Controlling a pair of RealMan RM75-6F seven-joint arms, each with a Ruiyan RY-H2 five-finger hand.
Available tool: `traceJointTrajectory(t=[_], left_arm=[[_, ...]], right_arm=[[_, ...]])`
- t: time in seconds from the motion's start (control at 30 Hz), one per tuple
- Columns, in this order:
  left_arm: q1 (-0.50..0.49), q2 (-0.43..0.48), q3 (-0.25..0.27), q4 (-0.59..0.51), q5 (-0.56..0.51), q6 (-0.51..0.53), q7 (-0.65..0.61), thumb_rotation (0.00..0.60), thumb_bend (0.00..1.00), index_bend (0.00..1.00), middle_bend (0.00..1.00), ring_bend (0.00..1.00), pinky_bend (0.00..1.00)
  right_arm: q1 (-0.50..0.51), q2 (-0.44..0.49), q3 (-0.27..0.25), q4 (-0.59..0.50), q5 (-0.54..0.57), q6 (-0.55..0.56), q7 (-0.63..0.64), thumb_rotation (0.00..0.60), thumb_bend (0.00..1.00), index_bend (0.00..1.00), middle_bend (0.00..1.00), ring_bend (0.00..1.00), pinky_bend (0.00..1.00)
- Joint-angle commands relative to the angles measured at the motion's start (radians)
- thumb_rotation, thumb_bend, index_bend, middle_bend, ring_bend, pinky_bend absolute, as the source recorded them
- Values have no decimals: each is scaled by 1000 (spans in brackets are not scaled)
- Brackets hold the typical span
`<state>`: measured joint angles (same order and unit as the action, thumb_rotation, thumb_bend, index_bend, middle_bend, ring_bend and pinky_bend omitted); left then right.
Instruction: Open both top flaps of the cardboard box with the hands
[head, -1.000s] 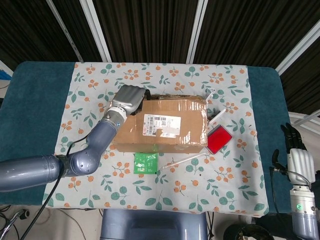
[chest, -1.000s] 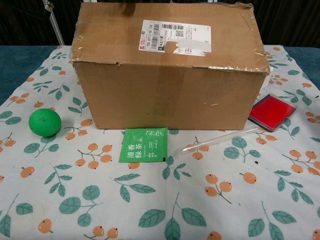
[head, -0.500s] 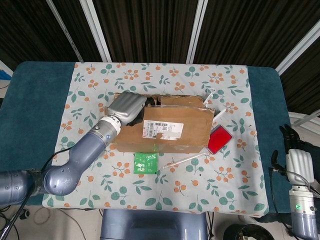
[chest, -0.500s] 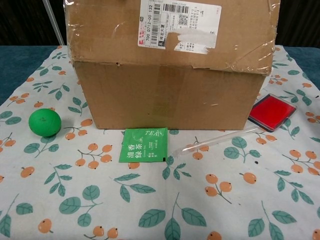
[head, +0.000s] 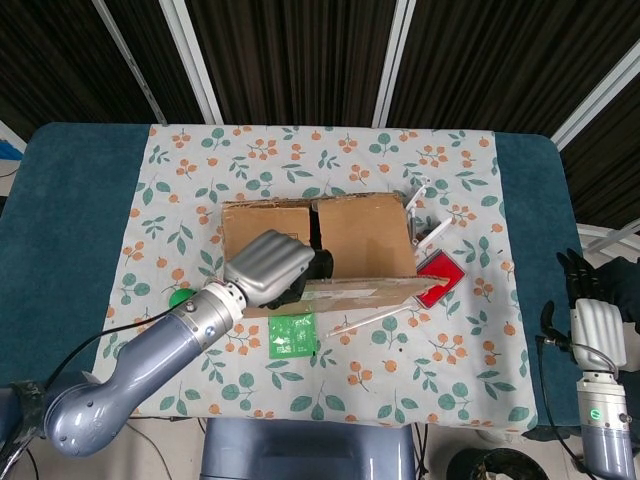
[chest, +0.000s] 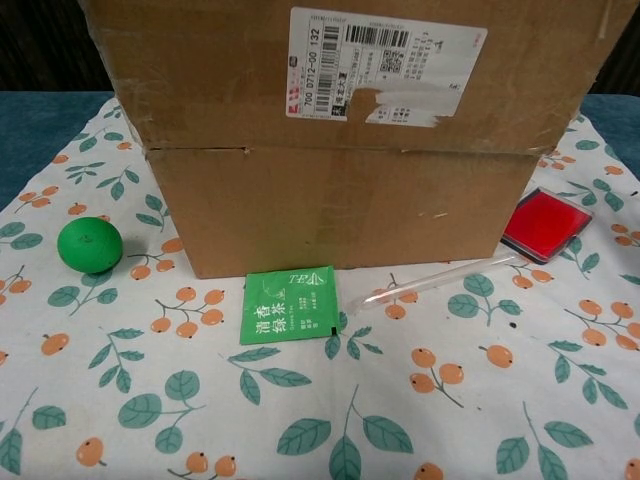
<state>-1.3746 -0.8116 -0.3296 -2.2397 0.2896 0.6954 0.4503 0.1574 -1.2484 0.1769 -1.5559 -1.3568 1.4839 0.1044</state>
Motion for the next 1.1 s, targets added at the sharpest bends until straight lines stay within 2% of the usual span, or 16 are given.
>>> traceJointTrajectory(t=[0.03,0.17,0.5,0.6,0.67,0.77,0.87,0.97,1.1], left_arm=[[14,16,22,-39,32,-23,-12,600,1000,353,522,444,501],[21,17,49,-61,63,-34,-14,600,1000,351,519,442,500],[48,28,76,-92,150,-21,-50,600,974,340,513,434,494],[83,28,96,-93,197,26,-53,600,812,302,459,386,445],[116,22,112,-92,243,76,-46,600,634,232,347,288,354],[201,-1,159,-81,371,207,-8,600,462,131,188,134,205],[320,-33,226,-58,548,371,40,600,324,59,94,44,98],[442,-68,295,-20,707,514,61,600,204,25,50,15,69],[598,-118,368,56,838,677,33,600,139,0,4,0,42]], right_arm=[[-1,0,1,-1,0,0,0,600,705,0,0,0,254],[-2,1,2,-2,-3,1,1,600,704,0,0,0,254],[-4,0,5,-3,-4,-2,2,600,704,0,0,0,254],[-5,1,7,-2,-2,-2,2,600,704,0,0,0,254],[-5,2,9,-2,-2,-1,2,600,703,0,0,0,254],[-7,5,13,-6,1,0,7,600,692,0,0,0,254],[-7,10,18,-8,-1,5,2,600,654,0,0,0,254],[-7,15,25,-18,0,11,-4,600,580,0,0,0,254],[-7,24,31,-42,6,10,-12,600,526,0,0,0,254]])
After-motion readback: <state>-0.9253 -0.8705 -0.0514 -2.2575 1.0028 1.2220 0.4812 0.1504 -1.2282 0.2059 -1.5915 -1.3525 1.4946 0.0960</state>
